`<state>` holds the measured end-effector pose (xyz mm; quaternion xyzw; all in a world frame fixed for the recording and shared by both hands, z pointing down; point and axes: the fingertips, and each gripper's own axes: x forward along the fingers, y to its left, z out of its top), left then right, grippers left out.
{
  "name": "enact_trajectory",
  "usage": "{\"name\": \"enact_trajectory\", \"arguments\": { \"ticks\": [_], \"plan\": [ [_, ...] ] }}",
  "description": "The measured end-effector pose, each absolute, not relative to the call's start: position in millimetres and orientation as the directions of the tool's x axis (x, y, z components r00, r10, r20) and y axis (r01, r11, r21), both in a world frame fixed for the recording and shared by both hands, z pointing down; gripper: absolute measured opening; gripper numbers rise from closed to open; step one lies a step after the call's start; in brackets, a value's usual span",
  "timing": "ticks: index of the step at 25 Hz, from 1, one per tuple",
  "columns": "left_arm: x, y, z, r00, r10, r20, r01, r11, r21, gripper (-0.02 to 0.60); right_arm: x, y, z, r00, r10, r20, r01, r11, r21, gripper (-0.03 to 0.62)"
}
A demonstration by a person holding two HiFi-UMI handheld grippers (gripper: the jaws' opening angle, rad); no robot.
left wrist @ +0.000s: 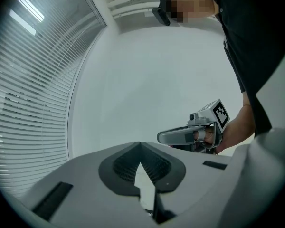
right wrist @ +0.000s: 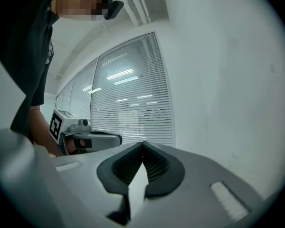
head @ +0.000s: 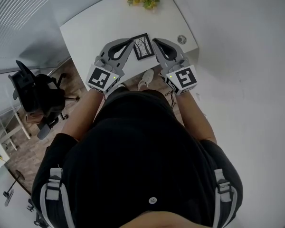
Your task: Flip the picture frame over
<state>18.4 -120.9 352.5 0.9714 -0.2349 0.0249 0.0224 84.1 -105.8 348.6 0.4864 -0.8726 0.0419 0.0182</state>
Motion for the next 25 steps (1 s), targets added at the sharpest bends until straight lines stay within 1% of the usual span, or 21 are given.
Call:
{"name": "enact_trajectory", "arguments": {
  "ticks": [10, 25],
  "plan": [
    [21, -123, 344, 0.893, -0.449, 0.046, -0.45, -0.893, 0.023, 0.008, 84, -107, 342, -0.533, -0.843, 0.067, -0.846, 0.531, -0.052, 0.009],
    [13, -128, 351, 0.887, -0.457, 0.07, -0.458, -0.889, 0.008, 0.008, 84, -115, 352, -0.538, -0.838, 0.09, -0.843, 0.535, -0.055, 0.009]
  ]
}}
